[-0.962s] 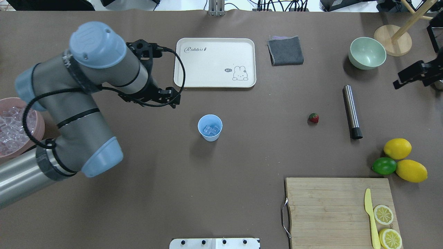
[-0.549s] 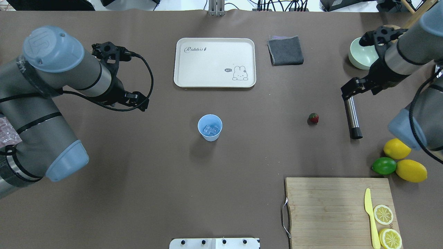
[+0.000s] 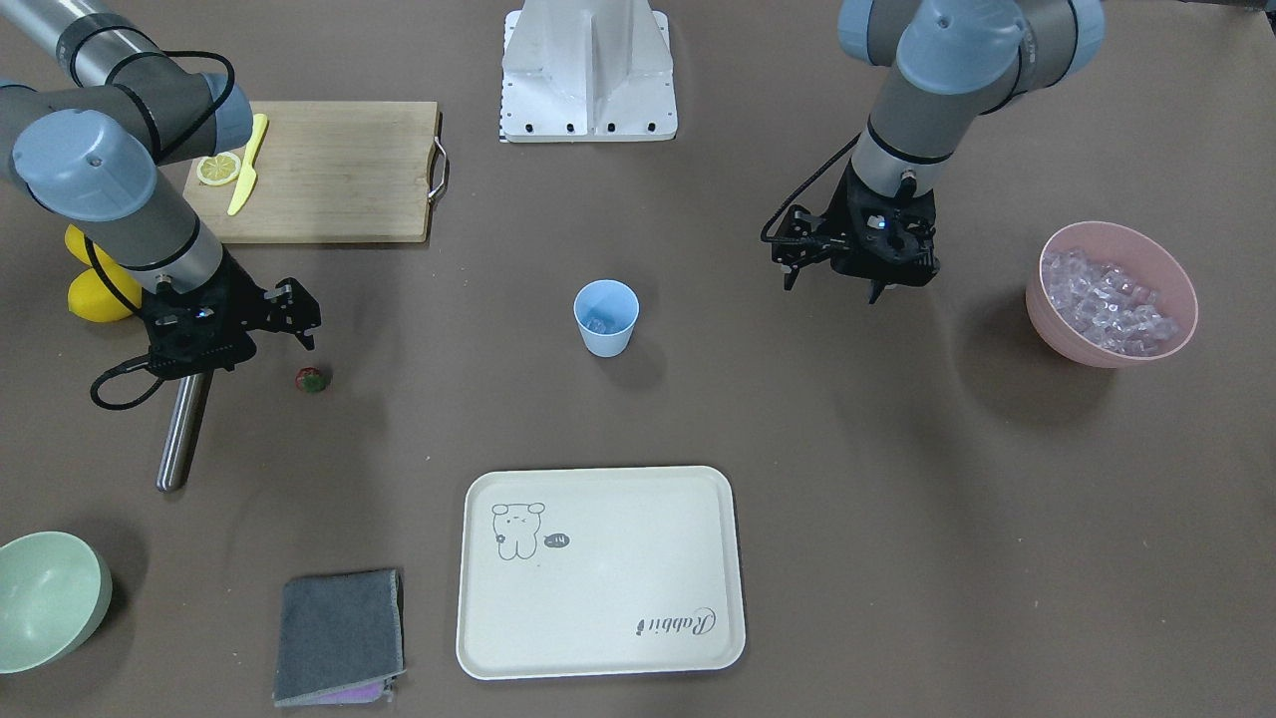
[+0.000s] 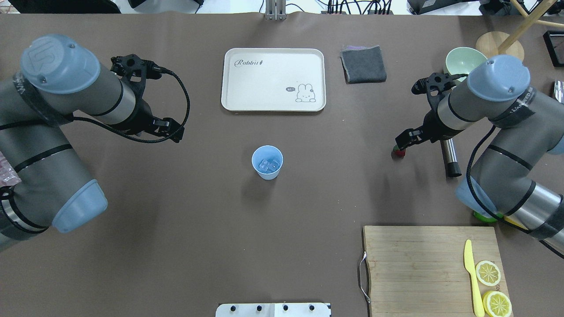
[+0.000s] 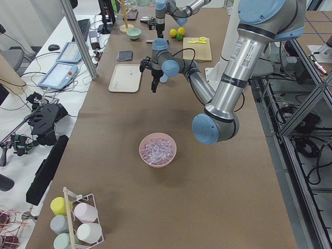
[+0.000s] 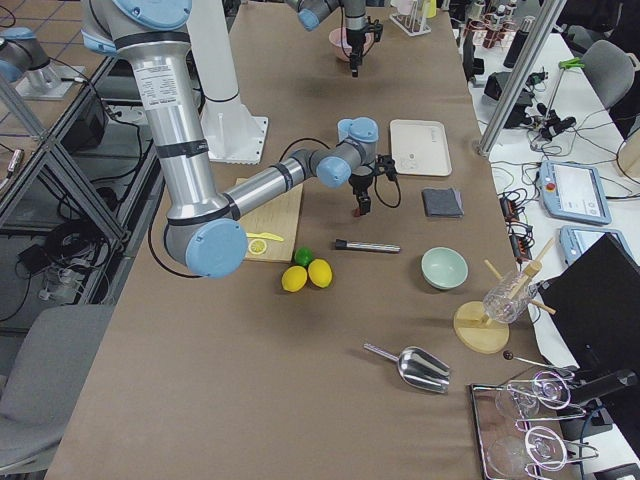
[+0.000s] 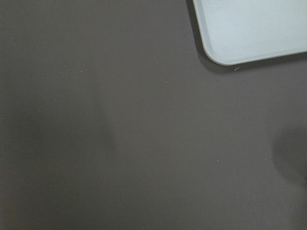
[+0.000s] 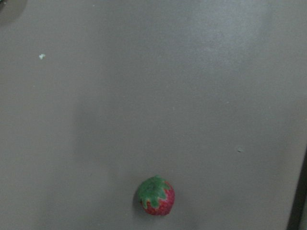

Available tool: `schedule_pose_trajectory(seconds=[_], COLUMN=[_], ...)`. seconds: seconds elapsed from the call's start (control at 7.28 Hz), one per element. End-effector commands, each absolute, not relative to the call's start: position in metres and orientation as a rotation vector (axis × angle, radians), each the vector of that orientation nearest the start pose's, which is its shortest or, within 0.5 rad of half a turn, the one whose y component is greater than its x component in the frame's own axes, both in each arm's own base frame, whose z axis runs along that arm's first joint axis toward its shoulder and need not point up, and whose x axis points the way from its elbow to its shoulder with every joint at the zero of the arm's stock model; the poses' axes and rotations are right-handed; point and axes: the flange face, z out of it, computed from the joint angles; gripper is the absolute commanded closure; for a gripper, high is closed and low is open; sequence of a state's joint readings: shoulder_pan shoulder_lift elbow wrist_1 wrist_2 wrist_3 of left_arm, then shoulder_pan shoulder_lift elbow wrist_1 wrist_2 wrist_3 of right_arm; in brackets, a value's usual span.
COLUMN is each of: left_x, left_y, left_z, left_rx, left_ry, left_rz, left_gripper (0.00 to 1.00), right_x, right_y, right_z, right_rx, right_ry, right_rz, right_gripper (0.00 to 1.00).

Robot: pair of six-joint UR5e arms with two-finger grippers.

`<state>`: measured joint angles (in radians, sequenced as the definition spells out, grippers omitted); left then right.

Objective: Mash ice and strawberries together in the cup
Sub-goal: 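Lower the right gripper onto the red strawberry and grasp it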

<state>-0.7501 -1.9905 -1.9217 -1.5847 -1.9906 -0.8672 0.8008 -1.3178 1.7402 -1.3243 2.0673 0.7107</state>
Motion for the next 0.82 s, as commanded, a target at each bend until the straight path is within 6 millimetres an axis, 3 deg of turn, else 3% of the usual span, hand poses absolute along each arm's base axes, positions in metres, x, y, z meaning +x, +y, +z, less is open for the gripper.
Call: schedule_pose_trajectory(seconds=[0.0,0.27,0.41,0.55,0.69], left_x=[0.368,0.370,0.370,0.370,0.370], left_y=[-0.469,-0.469,-0.469,-0.469,-0.469], left_z=[0.271,0.274,0.271,0.270,0.272], left_rx=[0.216,0.211,0.214,0.215,0.213], left_ry=[0.842,0.837,0.842,0.843,0.841], left_rz=[0.117,0.117,0.116,0.115,0.115], left_gripper=[0.03,0.03,0.03,0.03,0.03], right_x=[-0.380,-0.387,-0.388,-0.389,-0.390], right_y=[-0.483,-0.489,-0.490,-0.491,-0.491], right_z=[0.437,0.456,0.452,0.451,0.450], right_rx=[0.182,0.207,0.211,0.212,0.214], right_ry=[-0.782,-0.795,-0.802,-0.802,-0.804], right_rz=[-0.247,-0.256,-0.253,-0.256,-0.261], right_gripper=[0.12,0.21,0.50,0.91,1.00])
